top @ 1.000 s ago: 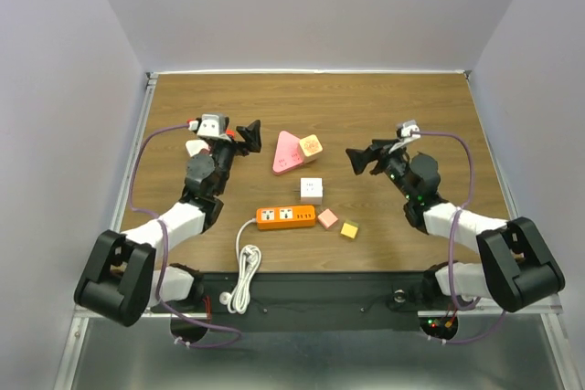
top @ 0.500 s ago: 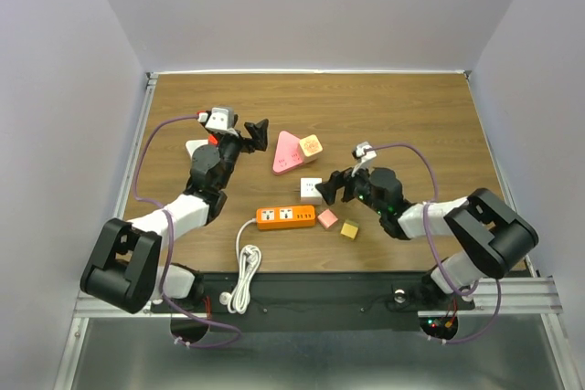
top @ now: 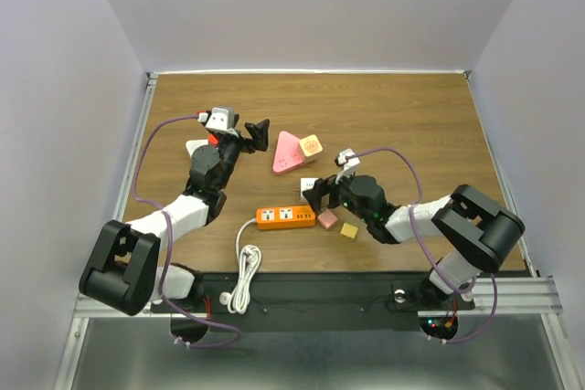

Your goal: Insert the plug

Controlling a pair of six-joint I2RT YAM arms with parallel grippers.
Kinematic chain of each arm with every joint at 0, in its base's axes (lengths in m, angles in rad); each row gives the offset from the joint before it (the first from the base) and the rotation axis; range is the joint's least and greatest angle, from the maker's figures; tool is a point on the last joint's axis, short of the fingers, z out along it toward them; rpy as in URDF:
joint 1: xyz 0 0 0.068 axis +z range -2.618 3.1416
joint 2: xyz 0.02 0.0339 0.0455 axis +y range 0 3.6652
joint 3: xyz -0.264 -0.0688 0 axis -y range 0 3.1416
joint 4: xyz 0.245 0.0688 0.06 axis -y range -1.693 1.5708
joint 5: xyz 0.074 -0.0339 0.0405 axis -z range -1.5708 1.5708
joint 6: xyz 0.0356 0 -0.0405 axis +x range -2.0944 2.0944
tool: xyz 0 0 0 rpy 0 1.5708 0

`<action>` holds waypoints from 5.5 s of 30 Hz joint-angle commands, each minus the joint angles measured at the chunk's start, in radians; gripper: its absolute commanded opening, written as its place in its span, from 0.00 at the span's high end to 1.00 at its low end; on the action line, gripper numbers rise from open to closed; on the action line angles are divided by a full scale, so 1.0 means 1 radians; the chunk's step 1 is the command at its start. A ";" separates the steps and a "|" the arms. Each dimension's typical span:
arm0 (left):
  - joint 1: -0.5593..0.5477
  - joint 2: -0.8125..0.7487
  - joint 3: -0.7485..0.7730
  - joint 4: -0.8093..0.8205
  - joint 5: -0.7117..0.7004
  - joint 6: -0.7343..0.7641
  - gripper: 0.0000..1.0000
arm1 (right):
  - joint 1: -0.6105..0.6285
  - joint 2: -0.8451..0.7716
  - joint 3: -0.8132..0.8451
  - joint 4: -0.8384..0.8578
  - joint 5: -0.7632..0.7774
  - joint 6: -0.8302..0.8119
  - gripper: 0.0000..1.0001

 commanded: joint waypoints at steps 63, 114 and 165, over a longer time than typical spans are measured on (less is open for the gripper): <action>-0.149 0.040 -0.195 0.313 0.670 -0.382 0.07 | 0.171 -0.337 -0.134 0.240 -0.238 -0.766 1.00; -0.090 0.019 -0.052 0.134 0.739 -0.088 1.00 | 0.142 -0.608 0.010 -0.214 -0.357 -0.600 0.00; -0.039 0.004 0.158 -0.231 1.098 0.421 1.00 | -0.323 -0.108 0.468 -0.237 -1.384 -0.594 0.10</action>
